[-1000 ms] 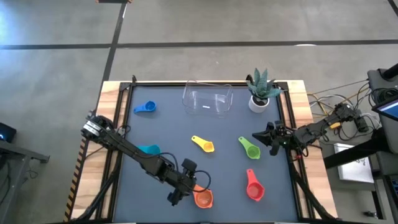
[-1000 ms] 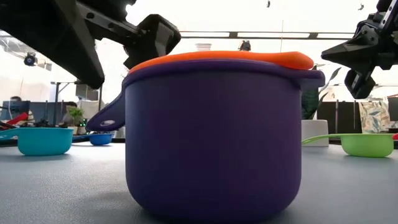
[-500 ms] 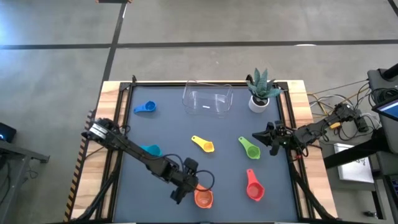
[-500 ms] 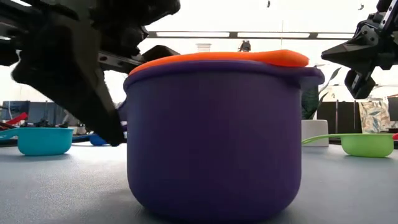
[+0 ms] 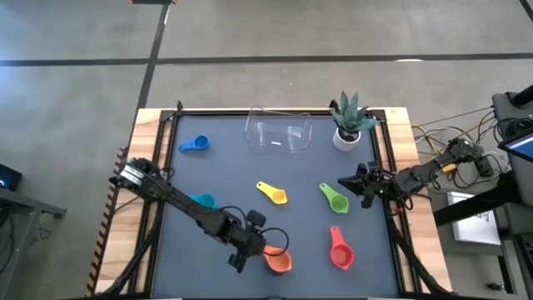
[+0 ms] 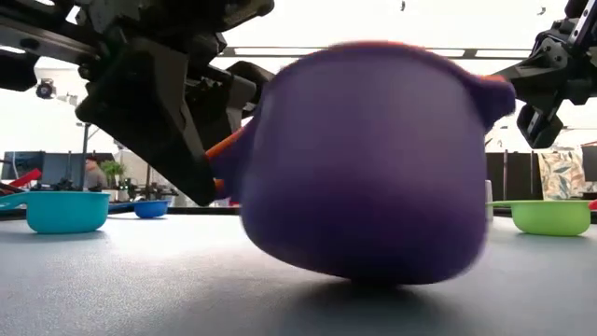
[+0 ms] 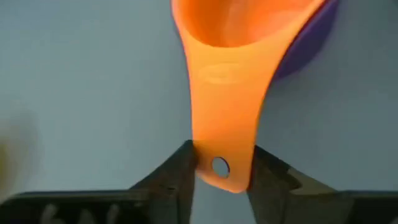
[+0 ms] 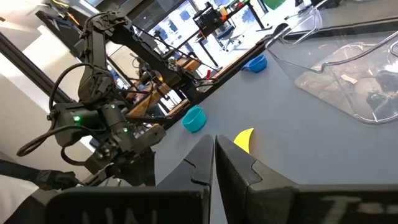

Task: Nest measuring cups in basket
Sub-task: Move the stacked measuring cups to the center of the table

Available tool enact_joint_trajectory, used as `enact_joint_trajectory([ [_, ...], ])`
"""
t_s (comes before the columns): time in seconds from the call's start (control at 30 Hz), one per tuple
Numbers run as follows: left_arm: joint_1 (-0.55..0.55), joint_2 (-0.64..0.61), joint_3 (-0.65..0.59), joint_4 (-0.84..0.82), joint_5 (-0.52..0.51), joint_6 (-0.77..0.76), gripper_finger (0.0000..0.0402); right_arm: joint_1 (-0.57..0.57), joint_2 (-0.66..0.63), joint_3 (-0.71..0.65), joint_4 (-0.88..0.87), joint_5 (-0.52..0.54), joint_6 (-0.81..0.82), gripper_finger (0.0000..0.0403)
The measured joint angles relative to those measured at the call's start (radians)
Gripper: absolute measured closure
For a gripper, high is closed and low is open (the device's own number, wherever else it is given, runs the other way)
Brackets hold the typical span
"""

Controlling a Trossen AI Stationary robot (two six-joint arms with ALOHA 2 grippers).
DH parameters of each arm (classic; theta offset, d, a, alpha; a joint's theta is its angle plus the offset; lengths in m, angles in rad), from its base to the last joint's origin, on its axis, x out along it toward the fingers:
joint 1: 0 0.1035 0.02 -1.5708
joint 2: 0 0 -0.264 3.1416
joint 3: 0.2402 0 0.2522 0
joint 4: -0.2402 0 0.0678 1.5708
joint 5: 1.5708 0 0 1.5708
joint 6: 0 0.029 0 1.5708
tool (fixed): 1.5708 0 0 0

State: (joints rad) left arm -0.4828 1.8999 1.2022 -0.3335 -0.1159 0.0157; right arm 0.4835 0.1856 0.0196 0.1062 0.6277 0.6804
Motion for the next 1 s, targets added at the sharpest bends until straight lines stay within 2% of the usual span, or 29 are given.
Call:
enact_joint_trajectory([
  [0.2, 0.016, 0.000, 0.000, -0.059, -0.018, -0.005, 0.0326, 0.000, 0.000, 0.000, 0.000, 0.000, 0.000, 0.0394],
  [0.4, 0.023, 0.000, 0.000, -0.129, -0.110, -0.010, 0.0326, 0.000, 0.000, 0.000, 0.000, 0.000, 0.000, 0.0394],
  [0.67, 0.023, -0.011, 0.000, -0.152, -0.110, -0.037, 0.0325, 0.000, 0.000, 0.000, 0.000, 0.000, 0.000, 0.0394],
  [0.83, 0.028, -0.080, 0.009, -0.188, -0.074, -0.056, 0.0325, 0.000, 0.000, 0.000, 0.000, 0.000, 0.000, 0.0394],
  [1.0, 0.017, -0.115, 0.038, -0.174, -0.038, 0.052, 0.0313, 0.000, 0.000, 0.000, 0.002, 0.000, 0.000, 0.0394],
])
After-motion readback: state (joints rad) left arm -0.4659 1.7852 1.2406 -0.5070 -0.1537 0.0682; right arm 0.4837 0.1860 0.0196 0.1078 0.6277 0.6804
